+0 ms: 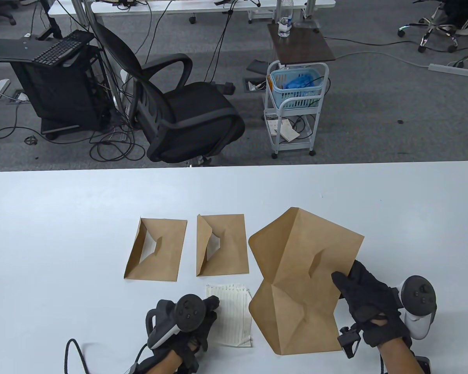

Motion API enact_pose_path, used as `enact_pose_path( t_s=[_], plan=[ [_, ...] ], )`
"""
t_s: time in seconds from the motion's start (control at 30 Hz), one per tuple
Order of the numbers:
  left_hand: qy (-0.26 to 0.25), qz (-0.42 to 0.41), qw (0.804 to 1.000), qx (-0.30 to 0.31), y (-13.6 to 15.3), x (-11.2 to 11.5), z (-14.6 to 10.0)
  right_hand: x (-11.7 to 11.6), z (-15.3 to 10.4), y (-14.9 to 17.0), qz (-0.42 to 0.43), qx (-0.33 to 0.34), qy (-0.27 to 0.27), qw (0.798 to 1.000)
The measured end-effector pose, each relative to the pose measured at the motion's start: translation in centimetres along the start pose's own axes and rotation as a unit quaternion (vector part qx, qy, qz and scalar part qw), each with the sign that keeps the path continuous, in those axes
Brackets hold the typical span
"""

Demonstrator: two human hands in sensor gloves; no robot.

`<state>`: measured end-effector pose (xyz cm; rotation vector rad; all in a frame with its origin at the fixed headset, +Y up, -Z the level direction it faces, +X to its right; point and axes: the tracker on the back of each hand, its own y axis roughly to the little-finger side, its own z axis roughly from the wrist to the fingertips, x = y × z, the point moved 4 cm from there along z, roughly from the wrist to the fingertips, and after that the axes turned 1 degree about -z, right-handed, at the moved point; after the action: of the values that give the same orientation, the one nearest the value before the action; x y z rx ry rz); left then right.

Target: Pull paper from envelopes and stack

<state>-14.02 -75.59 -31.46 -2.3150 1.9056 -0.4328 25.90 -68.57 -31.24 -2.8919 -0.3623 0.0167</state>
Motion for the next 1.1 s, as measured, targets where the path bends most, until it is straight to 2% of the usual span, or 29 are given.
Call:
enact_pose_path(
  t_s=[0.13,0.2,0.53,0.67,0.8,0.9,1.0,1.1],
  plan=[
    [0.053,0.066,0.996,-0.005,-0.7,1.3,0.2,-0.2,0.0,-0.1,-0.004,0.003,-0.003,1.000],
    [0.038,0.068,0.997,-0.003,-0.9,1.2,0.2,-0.2,0.0,0.0,-0.004,0.003,-0.005,1.000],
    [0.043,0.061,0.997,0.000,-0.5,1.4,0.1,-0.8,-0.1,0.2,-0.009,-0.011,-0.020,1.000],
    [-0.002,0.074,0.997,0.015,-0.5,0.1,-0.2,-0.8,-0.2,0.2,-0.003,-0.023,-0.021,1.000],
    [-0.084,0.123,0.989,0.022,-0.3,-2.2,-1.0,-0.9,-0.2,0.3,0.000,-0.037,-0.027,0.999],
    [-0.126,0.144,0.981,0.023,0.0,-3.5,-1.7,-1.0,-0.2,0.4,0.000,-0.044,-0.032,0.999],
    [-0.148,0.145,0.978,0.022,0.3,-4.2,-2.1,-1.1,-0.2,0.5,0.002,-0.051,-0.040,0.998],
    [-0.142,0.146,0.979,0.018,0.7,-4.3,-2.1,-1.4,-0.3,0.7,0.005,-0.066,-0.059,0.996]
  ],
)
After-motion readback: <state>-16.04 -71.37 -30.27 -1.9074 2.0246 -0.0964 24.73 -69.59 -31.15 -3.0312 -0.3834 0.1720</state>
